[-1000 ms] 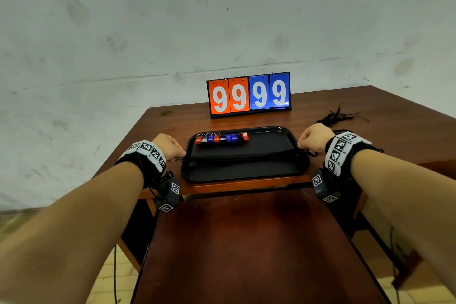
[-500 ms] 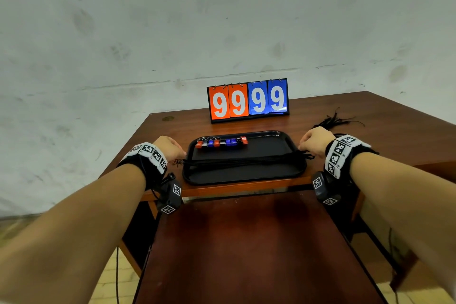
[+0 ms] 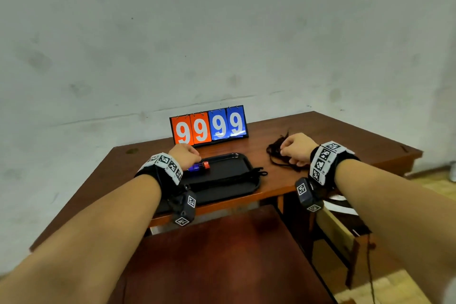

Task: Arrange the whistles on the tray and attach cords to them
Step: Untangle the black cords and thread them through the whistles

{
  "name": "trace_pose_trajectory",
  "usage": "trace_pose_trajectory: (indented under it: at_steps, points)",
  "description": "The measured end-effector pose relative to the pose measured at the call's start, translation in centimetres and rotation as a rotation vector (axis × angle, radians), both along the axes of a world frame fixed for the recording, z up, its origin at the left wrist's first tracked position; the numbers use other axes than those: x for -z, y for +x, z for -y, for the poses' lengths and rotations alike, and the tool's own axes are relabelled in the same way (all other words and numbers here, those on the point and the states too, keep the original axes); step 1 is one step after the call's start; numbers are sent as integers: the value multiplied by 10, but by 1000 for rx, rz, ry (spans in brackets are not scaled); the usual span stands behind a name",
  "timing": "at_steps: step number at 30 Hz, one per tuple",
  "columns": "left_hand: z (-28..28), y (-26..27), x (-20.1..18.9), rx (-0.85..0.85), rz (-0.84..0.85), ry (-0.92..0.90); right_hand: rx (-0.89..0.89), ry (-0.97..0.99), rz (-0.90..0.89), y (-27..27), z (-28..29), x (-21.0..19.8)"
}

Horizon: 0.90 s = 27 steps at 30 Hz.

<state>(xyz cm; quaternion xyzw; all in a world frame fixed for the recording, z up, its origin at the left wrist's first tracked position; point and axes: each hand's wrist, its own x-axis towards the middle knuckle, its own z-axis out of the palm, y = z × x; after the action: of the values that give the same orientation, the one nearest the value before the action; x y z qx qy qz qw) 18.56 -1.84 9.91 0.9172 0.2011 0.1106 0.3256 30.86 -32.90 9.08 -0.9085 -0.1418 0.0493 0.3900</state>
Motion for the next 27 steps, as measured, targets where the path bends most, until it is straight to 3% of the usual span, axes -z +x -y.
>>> trace_pose_trajectory:
  at_steps: [7, 12, 21, 27]
  points:
    - [83, 77, 4, 167, 40, 2, 10, 27, -22, 34, 41, 6]
    - [116, 130, 18, 170, 86, 10, 11, -2, 23, 75, 49, 15]
    - [137, 206, 47, 257, -141, 33, -132, -209, 1, 140, 20, 37]
    - [144, 242, 53, 281, -196, 4, -228, -418, -64, 168, 6, 34]
